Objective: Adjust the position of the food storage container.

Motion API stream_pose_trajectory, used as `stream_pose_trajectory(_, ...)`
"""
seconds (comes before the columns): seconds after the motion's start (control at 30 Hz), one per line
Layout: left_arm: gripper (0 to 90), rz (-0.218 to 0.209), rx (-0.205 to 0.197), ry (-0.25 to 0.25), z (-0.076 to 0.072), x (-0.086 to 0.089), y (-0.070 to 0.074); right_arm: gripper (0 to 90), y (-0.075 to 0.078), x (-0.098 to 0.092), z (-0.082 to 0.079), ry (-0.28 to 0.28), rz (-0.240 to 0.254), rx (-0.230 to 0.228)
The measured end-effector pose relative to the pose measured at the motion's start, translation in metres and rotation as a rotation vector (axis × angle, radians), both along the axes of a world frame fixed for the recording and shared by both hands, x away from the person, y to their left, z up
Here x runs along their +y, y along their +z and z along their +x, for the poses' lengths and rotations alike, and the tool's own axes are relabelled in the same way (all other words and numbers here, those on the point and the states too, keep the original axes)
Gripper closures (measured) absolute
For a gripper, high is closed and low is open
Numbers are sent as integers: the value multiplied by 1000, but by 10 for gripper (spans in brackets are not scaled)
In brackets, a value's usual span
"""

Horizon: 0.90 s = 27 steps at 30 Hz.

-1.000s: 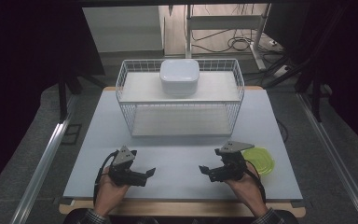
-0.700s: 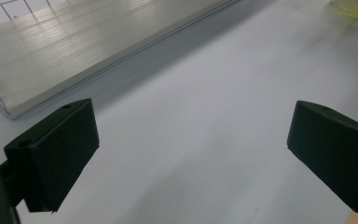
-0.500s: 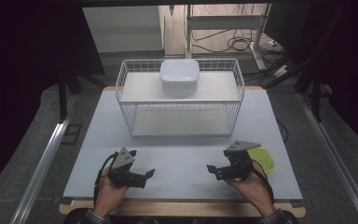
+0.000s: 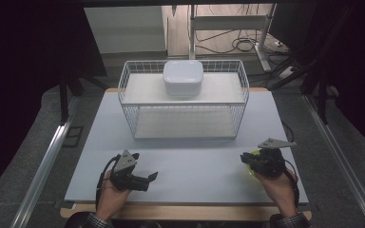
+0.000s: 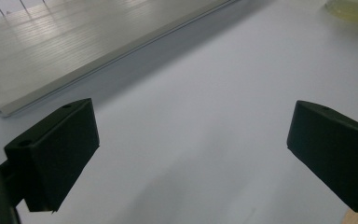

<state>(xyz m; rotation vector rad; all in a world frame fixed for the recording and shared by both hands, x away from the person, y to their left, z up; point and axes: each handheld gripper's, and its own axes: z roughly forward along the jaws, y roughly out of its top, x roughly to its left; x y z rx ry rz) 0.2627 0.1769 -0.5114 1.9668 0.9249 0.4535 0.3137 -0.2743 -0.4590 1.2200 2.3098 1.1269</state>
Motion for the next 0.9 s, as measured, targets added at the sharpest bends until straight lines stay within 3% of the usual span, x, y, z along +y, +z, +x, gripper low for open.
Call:
stream_pose_trajectory(0.07,20,3,1,1,0,0,0,886,2,-10,1,-26,11,-4)
stream_pose_trajectory(0.27,22,-4,1,5,0,1,0,894,8,-40,4,-124,1,-36)
stream_pose_trajectory(0.53,22,10,9,2,1,-1,-1,894,0,-78,1,-242,-8,-20)
stream_pose_trajectory(0.73,23,11,8,-1,1,-2,-2,893,-7,-90,-3,-287,-25,3)
stream_pose_trajectory(0.9,23,14,11,-4,1,-4,-2,893,-11,-91,-4,-289,-47,21)
